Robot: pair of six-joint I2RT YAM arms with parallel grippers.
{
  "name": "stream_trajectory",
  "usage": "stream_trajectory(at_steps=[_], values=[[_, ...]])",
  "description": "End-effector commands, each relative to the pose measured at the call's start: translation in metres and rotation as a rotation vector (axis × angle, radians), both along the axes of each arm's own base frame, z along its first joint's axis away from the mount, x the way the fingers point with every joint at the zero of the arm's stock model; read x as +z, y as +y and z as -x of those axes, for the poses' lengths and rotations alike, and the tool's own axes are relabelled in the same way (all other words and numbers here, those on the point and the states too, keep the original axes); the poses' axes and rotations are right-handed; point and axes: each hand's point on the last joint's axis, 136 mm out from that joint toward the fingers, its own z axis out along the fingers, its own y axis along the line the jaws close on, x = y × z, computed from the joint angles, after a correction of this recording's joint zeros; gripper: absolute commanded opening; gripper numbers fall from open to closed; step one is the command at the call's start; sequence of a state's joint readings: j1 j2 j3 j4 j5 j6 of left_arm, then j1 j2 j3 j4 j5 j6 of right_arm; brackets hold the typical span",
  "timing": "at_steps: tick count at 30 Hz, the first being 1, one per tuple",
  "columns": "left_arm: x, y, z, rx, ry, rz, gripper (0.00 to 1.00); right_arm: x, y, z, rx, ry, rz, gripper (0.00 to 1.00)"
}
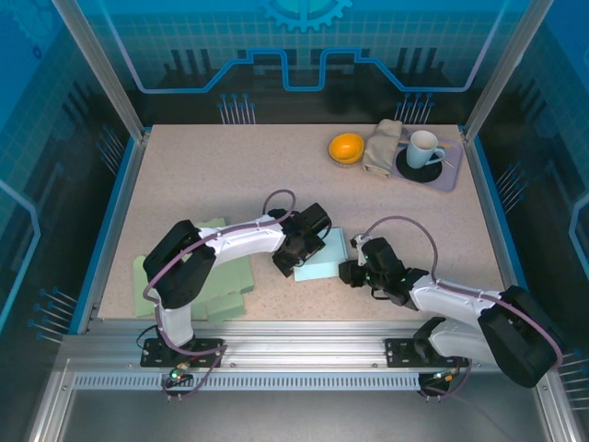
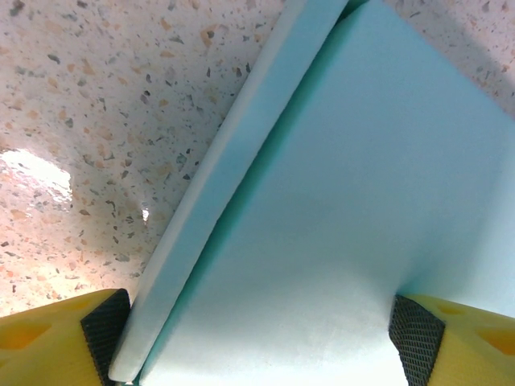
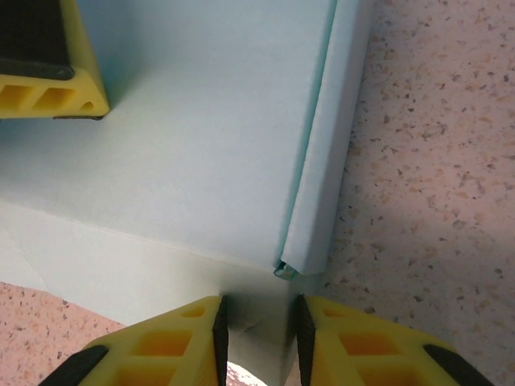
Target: Fold the paper box
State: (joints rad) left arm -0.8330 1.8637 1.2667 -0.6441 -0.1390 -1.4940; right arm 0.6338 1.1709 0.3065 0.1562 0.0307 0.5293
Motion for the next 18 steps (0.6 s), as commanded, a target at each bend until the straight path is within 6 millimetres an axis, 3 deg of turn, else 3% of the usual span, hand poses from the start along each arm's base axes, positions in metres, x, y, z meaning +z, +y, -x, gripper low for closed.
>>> stream_trajectory(at_steps=[1, 18], values=[[-0.046, 0.032, 0.02, 0.03, 0.107, -0.138, 0.86, -0.018, -0.01, 0.007, -0.004, 0.001, 0.034, 0.29], [-0.055, 0.035, 0.026, 0.026, 0.136, -0.142, 0.86, -0.038, -0.015, -0.006, -0.023, -0.071, 0.082, 0.31]])
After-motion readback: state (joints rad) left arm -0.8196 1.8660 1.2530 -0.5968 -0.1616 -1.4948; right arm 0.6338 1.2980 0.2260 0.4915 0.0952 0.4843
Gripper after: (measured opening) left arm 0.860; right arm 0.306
